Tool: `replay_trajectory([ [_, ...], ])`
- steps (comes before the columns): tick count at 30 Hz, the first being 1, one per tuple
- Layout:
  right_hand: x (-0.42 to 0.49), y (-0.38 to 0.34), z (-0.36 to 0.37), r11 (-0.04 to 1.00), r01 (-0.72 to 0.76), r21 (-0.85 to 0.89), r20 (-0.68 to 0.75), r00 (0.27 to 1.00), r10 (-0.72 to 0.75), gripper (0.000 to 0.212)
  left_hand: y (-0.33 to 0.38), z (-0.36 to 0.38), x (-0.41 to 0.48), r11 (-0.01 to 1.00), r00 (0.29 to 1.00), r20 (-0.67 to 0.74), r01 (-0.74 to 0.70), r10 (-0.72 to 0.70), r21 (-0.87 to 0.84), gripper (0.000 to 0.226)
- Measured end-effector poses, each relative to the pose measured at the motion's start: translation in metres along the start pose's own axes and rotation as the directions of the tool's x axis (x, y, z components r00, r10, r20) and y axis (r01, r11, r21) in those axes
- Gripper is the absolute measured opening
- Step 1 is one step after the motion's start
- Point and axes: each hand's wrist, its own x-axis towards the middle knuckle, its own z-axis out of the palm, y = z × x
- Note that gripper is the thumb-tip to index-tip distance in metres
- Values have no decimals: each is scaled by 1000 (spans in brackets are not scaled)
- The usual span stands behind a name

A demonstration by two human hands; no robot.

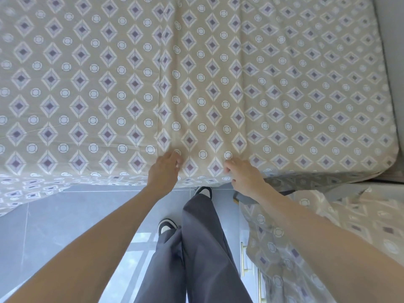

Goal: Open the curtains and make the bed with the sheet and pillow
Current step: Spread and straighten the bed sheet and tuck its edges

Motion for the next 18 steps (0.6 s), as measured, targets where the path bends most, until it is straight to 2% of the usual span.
replay_trajectory([
  [4,6,-8,-3,983,-150,101,91,986,141,35,3,0,6,986,992,29,129,-126,-103,21],
  [8,6,-19,-17,951,-257,170,190,956,224,40,18,-14,7,976,959,181,216,-219,35,34],
  [12,-10,-33,-41,953,-268,143,104,961,255,40,28,-47,-2,978,960,195,210,-202,-19,42],
  [18,-49,-56,-132,959,-243,148,-90,962,258,29,63,-139,-27,991,989,95,116,-109,-66,40],
])
